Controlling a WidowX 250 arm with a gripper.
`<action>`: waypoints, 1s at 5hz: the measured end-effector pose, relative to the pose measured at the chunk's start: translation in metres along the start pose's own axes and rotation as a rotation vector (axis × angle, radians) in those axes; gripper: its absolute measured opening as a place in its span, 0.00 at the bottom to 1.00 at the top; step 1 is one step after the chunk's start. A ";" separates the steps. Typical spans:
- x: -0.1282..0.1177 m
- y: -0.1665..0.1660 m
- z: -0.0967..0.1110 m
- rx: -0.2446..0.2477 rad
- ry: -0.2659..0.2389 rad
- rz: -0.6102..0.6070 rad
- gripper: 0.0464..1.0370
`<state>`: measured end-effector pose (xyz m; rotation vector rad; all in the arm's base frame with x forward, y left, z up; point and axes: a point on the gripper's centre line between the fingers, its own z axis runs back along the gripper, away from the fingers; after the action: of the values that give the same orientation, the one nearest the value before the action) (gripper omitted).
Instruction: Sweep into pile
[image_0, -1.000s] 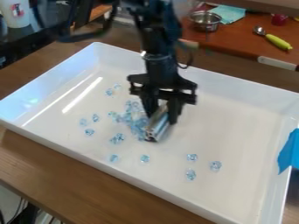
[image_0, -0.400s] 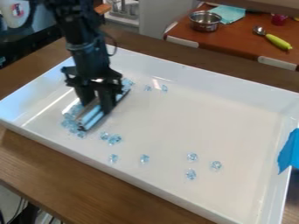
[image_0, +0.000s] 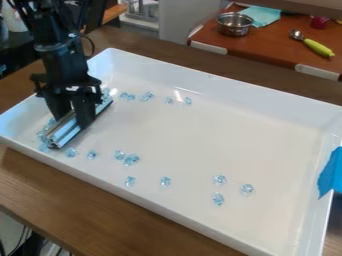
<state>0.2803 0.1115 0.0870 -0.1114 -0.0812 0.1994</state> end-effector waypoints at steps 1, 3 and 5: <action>0.000 -0.027 0.024 -0.030 -0.044 0.025 0.45; -0.005 -0.122 0.047 -0.064 -0.110 0.008 0.45; -0.010 -0.218 0.019 -0.019 -0.047 0.057 0.45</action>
<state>0.3103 -0.1009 0.1304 -0.1278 -0.1264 0.2580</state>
